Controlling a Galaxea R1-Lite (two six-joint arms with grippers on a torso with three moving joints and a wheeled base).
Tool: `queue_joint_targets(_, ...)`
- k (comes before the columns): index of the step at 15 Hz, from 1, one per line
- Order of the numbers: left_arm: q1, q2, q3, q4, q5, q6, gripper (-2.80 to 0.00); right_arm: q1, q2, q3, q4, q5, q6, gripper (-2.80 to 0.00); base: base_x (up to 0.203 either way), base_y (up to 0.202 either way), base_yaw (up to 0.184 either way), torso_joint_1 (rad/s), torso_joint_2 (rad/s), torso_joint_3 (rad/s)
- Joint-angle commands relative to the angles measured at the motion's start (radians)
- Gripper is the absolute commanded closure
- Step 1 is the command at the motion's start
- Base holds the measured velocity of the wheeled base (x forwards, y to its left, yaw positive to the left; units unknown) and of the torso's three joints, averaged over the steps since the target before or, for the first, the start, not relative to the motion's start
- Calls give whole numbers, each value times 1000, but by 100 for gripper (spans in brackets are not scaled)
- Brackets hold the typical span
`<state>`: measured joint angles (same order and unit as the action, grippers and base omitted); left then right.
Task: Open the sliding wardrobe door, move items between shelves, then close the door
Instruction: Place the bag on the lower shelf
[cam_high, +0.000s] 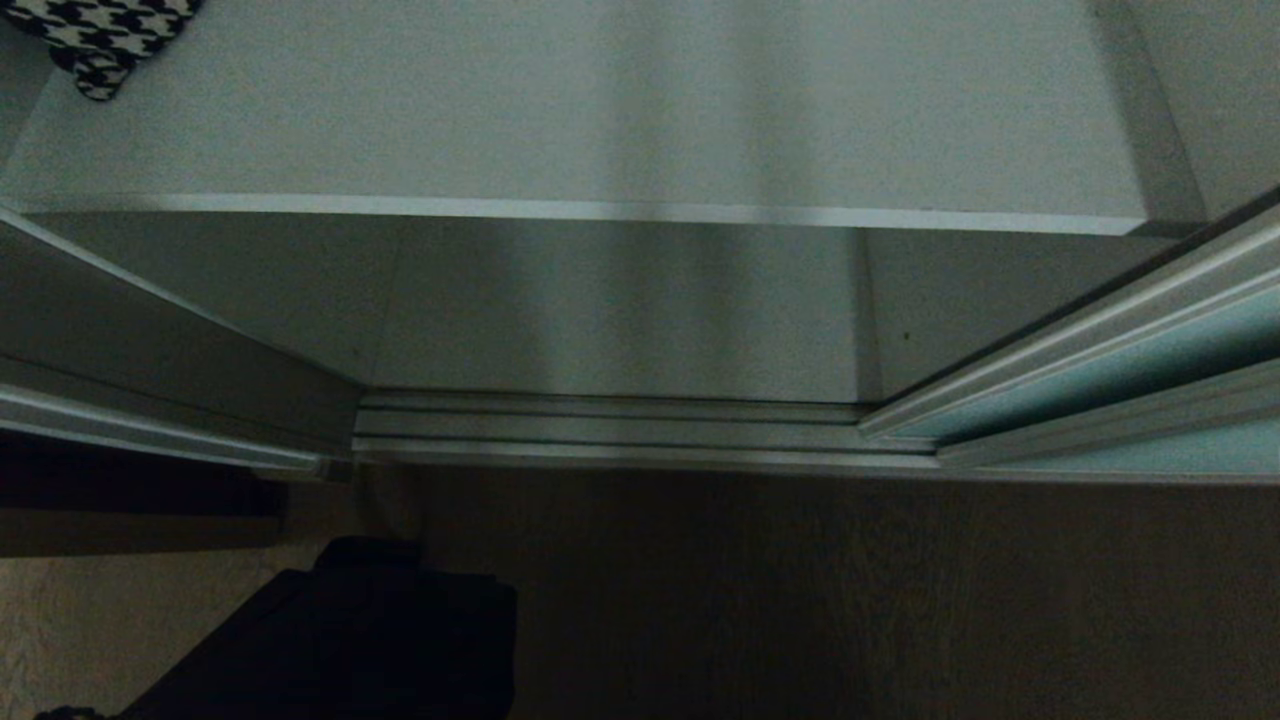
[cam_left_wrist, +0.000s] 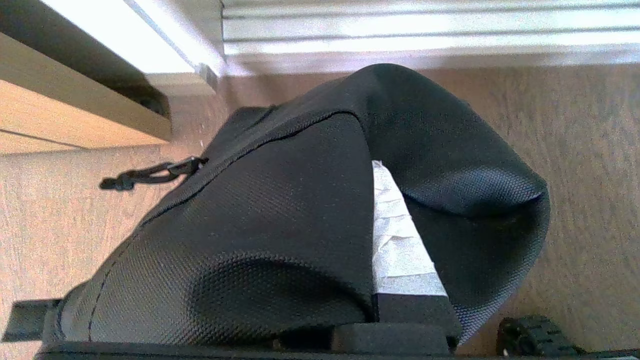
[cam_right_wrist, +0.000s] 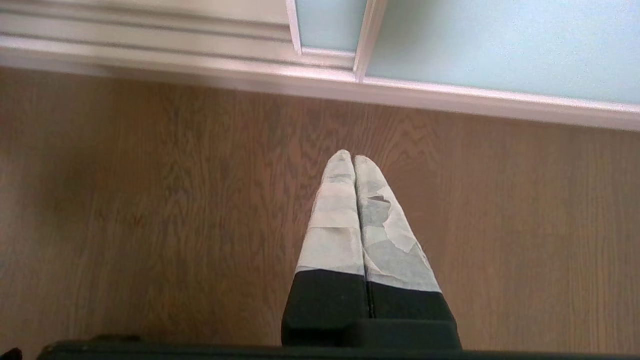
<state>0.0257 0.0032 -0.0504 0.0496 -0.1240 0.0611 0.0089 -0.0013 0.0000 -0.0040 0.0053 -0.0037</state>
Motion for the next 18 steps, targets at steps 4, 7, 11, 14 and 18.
queue_joint_targets(4,0,1,2,-6,4,-2,0,0,-3,0,-1,1,-1,0,0,0,0,4,3,-134)
queue_joint_targets(7,0,1,5,-11,12,-40,0,0,-3,2,-1,1,-1,0,0,0,0,1,0,-11)
queue_joint_targets(11,0,1,9,-14,37,-86,0,0,-3,0,-1,1,-1,0,0,0,0,0,0,0)
queue_joint_targets(14,0,1,8,-13,37,-79,0,0,-3,0,-1,1,-1,0,0,0,0,0,0,0)
queue_joint_targets(18,0,4,-17,16,38,-62,0,0,-3,0,-1,1,-1,0,0,0,0,0,0,0)
